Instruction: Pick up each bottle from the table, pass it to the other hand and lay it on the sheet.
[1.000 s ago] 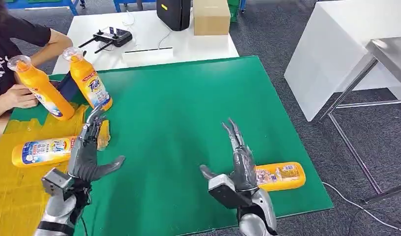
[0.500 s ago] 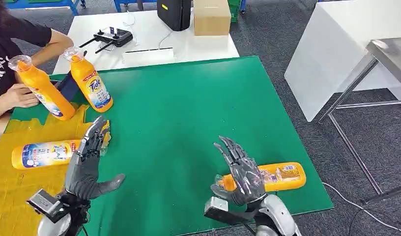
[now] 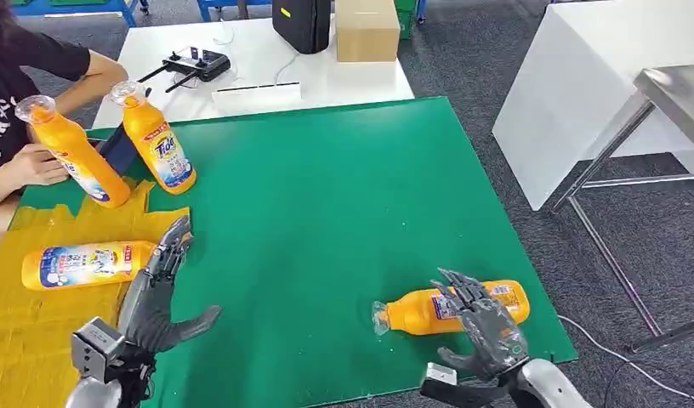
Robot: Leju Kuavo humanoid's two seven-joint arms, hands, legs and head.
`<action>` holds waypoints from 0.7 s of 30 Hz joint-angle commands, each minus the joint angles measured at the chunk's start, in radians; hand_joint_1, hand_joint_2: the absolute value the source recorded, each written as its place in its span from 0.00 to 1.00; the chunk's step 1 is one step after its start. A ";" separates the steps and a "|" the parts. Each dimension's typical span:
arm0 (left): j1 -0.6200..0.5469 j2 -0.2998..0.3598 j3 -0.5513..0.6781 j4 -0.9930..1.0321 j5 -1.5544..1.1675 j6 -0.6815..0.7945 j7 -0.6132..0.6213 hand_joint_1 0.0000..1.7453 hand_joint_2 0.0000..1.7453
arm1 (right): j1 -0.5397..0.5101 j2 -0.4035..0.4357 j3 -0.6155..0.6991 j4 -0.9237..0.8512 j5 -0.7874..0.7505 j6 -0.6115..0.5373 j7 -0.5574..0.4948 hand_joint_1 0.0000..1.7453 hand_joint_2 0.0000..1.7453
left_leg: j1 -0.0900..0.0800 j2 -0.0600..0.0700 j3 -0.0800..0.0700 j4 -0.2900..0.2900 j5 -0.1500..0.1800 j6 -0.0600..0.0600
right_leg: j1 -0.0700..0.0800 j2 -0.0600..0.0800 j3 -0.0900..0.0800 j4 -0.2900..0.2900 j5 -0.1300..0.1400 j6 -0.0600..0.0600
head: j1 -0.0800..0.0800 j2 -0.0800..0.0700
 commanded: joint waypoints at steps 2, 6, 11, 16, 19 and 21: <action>-0.027 -0.031 -0.016 0.075 -0.004 0.014 0.021 0.00 1.00 | -0.047 0.017 -0.057 0.151 0.139 -0.011 0.133 0.00 1.00 | 0.002 -0.002 0.005 -0.002 -0.001 -0.002 | 0.001 0.002 0.006 -0.003 0.000 -0.001 | 0.000 0.000; -0.034 -0.037 -0.013 0.081 0.005 0.009 0.030 0.00 1.00 | -0.076 0.022 -0.049 0.185 0.168 0.017 0.160 0.00 1.00 | 0.002 -0.002 0.005 -0.002 -0.001 -0.002 | 0.001 0.002 0.005 -0.002 0.000 -0.001 | 0.000 0.000; -0.047 -0.041 -0.019 0.091 0.009 0.005 0.033 0.00 1.00 | -0.117 0.035 -0.036 0.255 0.220 0.033 0.190 0.00 1.00 | 0.001 -0.001 0.002 -0.001 0.000 -0.001 | 0.001 0.001 0.002 -0.002 0.000 0.000 | 0.000 0.000; -0.047 -0.040 -0.017 0.091 0.020 -0.003 0.040 0.00 1.00 | -0.147 0.062 -0.032 0.308 0.246 0.036 0.197 0.00 1.00 | 0.002 -0.001 0.004 -0.002 0.000 -0.001 | 0.001 0.003 0.004 -0.003 0.001 -0.001 | 0.000 0.000; -0.052 -0.041 -0.015 0.101 0.027 -0.010 0.041 0.00 1.00 | -0.167 0.056 -0.012 0.343 0.259 0.059 0.195 0.00 1.00 | 0.001 -0.001 0.003 -0.002 0.000 -0.001 | 0.001 0.002 0.003 -0.002 0.000 -0.001 | 0.000 0.000; -0.054 -0.042 -0.016 0.102 0.027 -0.011 0.041 0.00 1.00 | -0.169 0.052 -0.013 0.348 0.259 0.062 0.196 0.00 1.00 | 0.002 -0.002 0.004 -0.001 0.000 -0.001 | 0.001 0.002 0.004 -0.002 0.000 -0.001 | 0.000 0.000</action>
